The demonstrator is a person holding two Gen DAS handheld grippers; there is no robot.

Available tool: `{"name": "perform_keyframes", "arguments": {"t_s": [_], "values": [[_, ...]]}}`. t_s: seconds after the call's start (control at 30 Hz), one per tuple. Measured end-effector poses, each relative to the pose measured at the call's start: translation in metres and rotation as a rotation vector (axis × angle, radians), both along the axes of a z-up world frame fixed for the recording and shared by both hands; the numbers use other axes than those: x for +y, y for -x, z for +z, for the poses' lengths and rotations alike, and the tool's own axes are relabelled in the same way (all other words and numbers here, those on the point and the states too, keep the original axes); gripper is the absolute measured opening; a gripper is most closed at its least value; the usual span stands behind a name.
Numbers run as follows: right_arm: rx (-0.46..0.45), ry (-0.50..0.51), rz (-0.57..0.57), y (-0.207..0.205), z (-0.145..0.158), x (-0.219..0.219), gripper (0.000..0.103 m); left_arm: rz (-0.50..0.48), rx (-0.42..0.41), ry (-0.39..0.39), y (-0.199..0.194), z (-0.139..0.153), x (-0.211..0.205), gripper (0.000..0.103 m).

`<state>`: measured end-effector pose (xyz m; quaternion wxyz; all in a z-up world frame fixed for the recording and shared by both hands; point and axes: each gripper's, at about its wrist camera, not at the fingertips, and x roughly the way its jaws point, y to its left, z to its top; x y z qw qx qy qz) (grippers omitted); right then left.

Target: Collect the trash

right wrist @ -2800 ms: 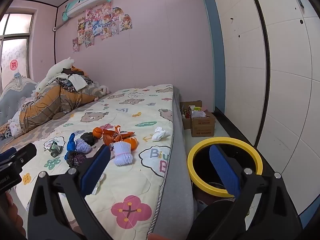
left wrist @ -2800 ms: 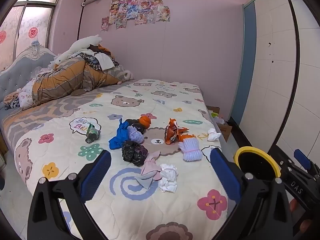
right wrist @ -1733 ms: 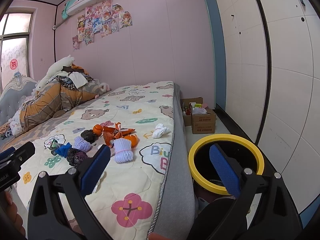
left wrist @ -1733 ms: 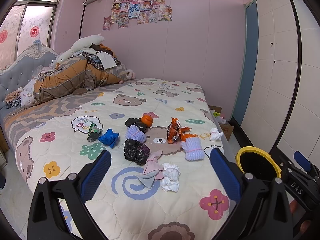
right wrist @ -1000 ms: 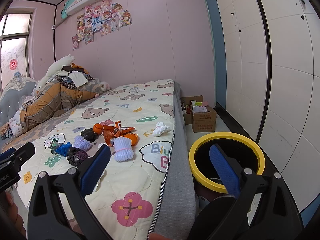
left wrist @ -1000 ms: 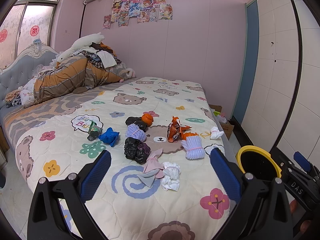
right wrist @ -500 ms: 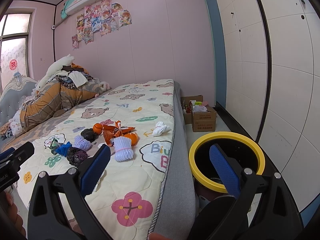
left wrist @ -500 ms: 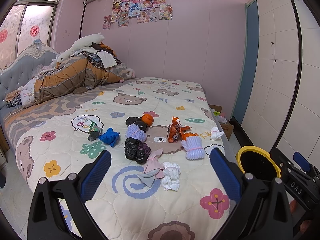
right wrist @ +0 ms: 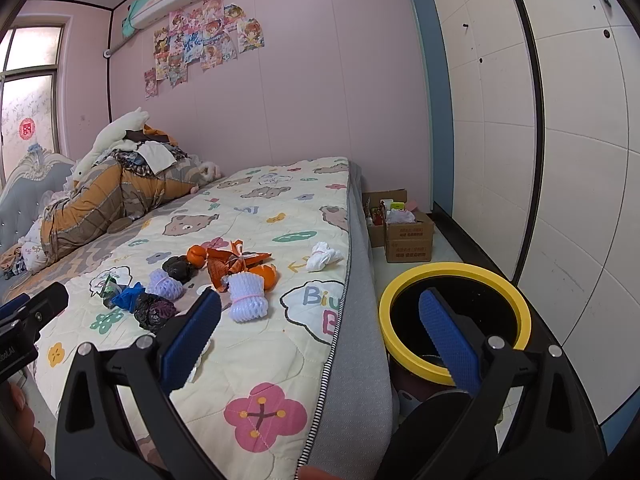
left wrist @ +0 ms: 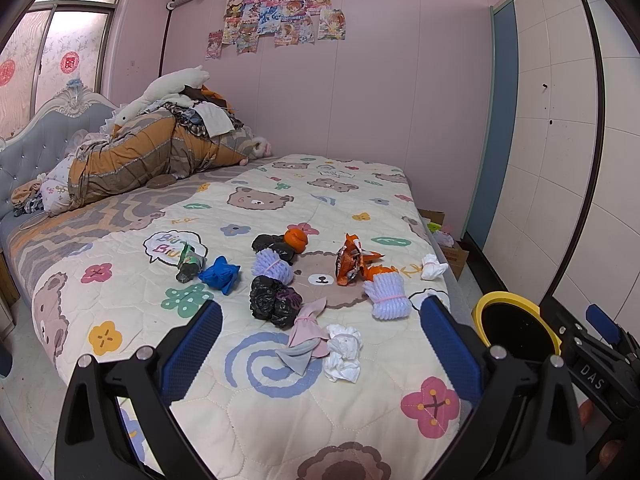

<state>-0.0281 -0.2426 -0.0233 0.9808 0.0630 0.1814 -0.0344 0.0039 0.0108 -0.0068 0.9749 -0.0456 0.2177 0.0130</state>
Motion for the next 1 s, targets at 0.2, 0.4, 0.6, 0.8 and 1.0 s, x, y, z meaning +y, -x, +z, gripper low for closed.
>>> {"name": "perform_keyframes", "arguments": {"t_s": [0.2,0.4,0.6,0.8,1.0], "values": [[0.001,0.0,0.0,0.0,-0.001,0.0,0.095,0.001,0.002,0.001,-0.001,-0.001,0.001,0.096],[0.005,-0.001,-0.001,-0.001,-0.002,0.0,0.095,0.0,0.002,0.0,0.0,0.0,0.0,0.096],[0.045,-0.002,0.012,-0.012,-0.011,0.002,0.095,0.012,0.014,-0.004,-0.002,-0.008,0.007,0.096],[0.127,0.049,0.049,-0.054,-0.017,-0.004,0.095,-0.006,0.073,0.028,-0.03,-0.021,0.027,0.096],[0.237,-0.034,0.089,-0.109,-0.035,-0.026,0.095,-0.006,0.122,0.107,-0.062,-0.038,0.064,0.096]]}}
